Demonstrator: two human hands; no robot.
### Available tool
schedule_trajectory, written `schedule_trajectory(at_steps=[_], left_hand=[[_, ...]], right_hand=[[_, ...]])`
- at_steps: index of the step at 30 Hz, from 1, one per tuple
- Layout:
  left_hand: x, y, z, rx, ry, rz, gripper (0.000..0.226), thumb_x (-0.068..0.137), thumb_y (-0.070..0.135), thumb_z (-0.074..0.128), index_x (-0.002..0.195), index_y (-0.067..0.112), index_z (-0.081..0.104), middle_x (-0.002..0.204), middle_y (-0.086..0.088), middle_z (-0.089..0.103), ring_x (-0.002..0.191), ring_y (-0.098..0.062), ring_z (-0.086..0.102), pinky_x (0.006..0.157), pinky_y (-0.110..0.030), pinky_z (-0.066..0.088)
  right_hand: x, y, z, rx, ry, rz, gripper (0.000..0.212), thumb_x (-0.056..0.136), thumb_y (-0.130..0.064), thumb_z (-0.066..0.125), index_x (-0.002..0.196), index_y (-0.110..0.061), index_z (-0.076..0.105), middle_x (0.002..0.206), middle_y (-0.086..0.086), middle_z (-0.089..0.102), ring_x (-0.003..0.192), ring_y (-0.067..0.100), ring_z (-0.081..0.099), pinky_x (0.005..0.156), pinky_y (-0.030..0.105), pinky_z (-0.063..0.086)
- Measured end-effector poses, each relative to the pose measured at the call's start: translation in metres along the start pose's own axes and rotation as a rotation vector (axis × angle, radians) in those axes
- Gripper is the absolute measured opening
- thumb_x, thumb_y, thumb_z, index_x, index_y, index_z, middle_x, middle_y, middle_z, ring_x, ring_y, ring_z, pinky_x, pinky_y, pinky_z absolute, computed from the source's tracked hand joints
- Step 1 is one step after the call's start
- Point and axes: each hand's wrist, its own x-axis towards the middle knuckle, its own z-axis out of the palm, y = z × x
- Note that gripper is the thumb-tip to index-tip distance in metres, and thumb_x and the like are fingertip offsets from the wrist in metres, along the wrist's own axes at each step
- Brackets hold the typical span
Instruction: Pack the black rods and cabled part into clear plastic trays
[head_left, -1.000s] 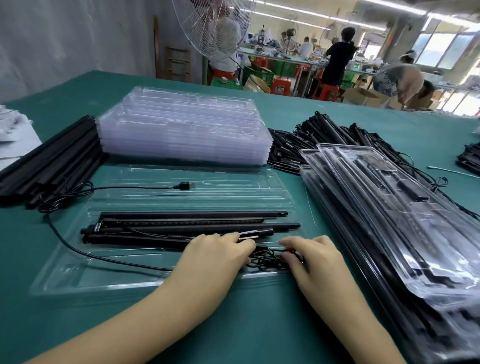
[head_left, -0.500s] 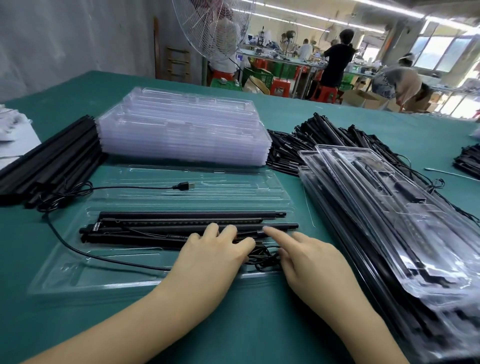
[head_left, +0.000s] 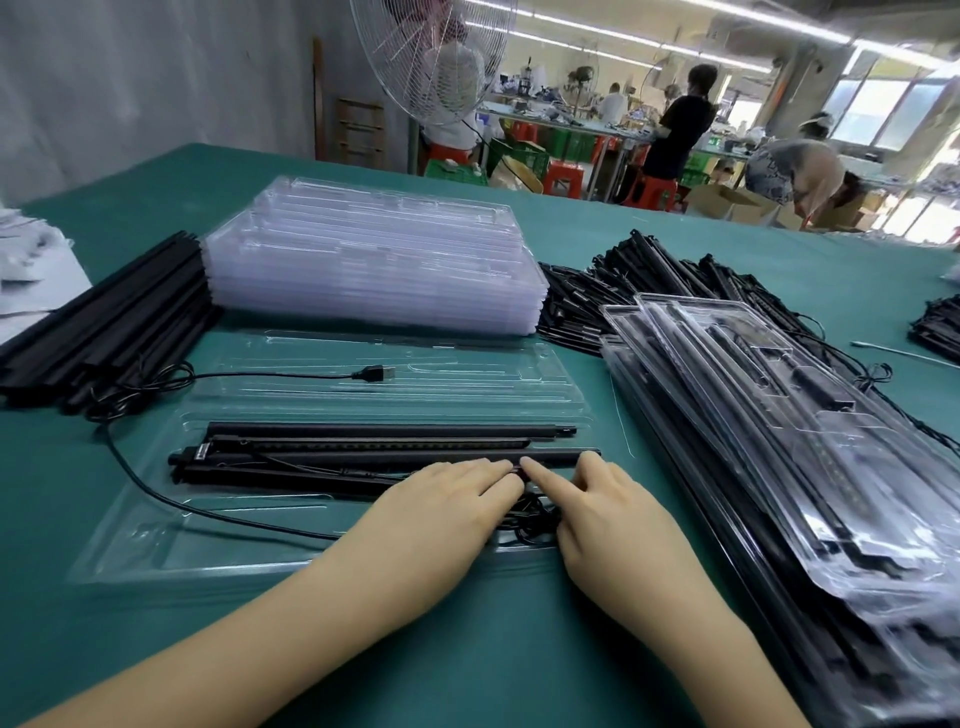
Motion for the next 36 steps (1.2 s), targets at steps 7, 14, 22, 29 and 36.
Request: schedule_trajectory(at_steps=[7, 14, 22, 29, 36], left_hand=[[-0.002, -0.004, 0.005, -0.122, -0.071, -0.090, 0.025, 0.099, 0.021, 0.044, 0.124, 0.018, 0.047, 0.151, 0.004, 0.037, 0.135, -0.012, 0.039, 0.107, -0.024, 0.032], [-0.001, -0.009, 0.005, -0.195, -0.129, -0.119, 0.021, 0.103, 0.025, 0.030, 0.123, 0.021, 0.037, 0.159, 0.011, 0.014, 0.140, -0.009, 0.027, 0.105, -0.024, 0.030], [-0.001, -0.001, -0.010, -0.126, -0.010, -0.035, 0.028, 0.077, 0.005, 0.073, 0.103, 0.011, 0.064, 0.116, -0.005, 0.063, 0.099, -0.022, 0.063, 0.075, -0.027, 0.056], [0.001, 0.000, -0.008, -0.228, -0.072, -0.072, 0.028, 0.099, 0.009, 0.042, 0.119, 0.022, 0.058, 0.110, 0.008, 0.048, 0.104, -0.011, 0.042, 0.084, -0.029, 0.044], [0.003, -0.004, -0.006, -0.389, -0.012, -0.082, 0.027, 0.098, 0.017, 0.048, 0.123, 0.023, 0.055, 0.115, 0.011, 0.059, 0.108, -0.007, 0.047, 0.092, -0.016, 0.035]], right_hand=[[-0.007, 0.009, -0.001, 0.185, 0.040, 0.072, 0.045, 0.094, -0.017, 0.040, 0.137, -0.026, 0.035, 0.119, -0.011, 0.050, 0.113, 0.010, 0.045, 0.091, 0.019, 0.033], [-0.017, 0.013, -0.006, 0.285, 0.070, 0.116, 0.026, 0.090, -0.008, 0.048, 0.110, -0.021, 0.060, 0.110, -0.014, 0.061, 0.105, 0.008, 0.055, 0.084, 0.017, 0.037], [-0.020, 0.013, -0.009, 0.345, 0.072, 0.129, 0.033, 0.089, -0.003, 0.048, 0.111, -0.022, 0.065, 0.104, -0.013, 0.058, 0.093, 0.011, 0.058, 0.080, 0.022, 0.042], [-0.023, 0.017, -0.004, 0.388, 0.076, 0.088, 0.046, 0.088, 0.003, 0.045, 0.124, -0.022, 0.057, 0.112, -0.008, 0.062, 0.108, 0.010, 0.054, 0.093, 0.020, 0.039], [-0.017, 0.014, -0.001, 0.191, 0.057, 0.029, 0.046, 0.099, -0.029, 0.037, 0.143, -0.038, 0.031, 0.098, -0.012, 0.045, 0.091, 0.011, 0.029, 0.092, 0.023, 0.032]])
